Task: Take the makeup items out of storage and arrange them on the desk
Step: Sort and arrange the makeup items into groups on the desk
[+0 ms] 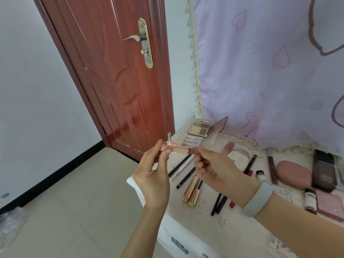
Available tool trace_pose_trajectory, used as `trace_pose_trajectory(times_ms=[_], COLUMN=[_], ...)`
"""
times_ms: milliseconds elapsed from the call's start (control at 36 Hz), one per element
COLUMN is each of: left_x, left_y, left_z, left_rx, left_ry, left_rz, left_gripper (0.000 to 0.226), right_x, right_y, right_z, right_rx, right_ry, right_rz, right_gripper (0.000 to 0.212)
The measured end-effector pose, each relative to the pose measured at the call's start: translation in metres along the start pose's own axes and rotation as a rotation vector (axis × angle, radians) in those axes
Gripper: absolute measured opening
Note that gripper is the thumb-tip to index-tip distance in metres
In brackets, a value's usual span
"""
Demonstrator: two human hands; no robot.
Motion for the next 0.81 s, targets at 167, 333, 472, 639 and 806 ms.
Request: trace_pose_trajectory(times_ms=[167,333,472,639,806], left_x=[0.004,0.005,0.0,-0.009,-0.015], left_y=[-0.006,-0.015,-0.021,-0.024,-0.027], left_z=[-0.001,0.002,0.007,0.017,0.024], left_rx=[-0.125,-0.342,-0.197,-0.086,-0.171], left_ry=[-0.112,-0.282,-0.276,-0.32,-0.422], left_rz=[0.082,0.109,0.315,0.44,0.375], left_gripper=[0.006,0.021,0.035,0.044,0.046], right_x=[-0.002,0.005,0.015,0.017,0.006], right_y=[-0.008,-0.014,-0.014,-0.023,-0.024], right_z=[-0.001,-0.011,-0.015,-0.003,-0.001], right_rx=[0.069,0.449,0.969,1.534,1.837], right_ry=[0.105,-0.014,-0.121,-0.343,-0.364], right_rz=[0.177,0.283,0.52,0.467,0.184], right_gripper=[0.013,0.025,0.015,0.02,0.037])
Point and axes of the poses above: each hand's wrist, its own x-axis away from the middle knuckle, its own z-axis out of the back of the hand, y = z × x, the point moved 2 cm from there along -x, towards the middle knuckle, and after that the axes turned 14 degrees about -y, right-handed, at the moved point
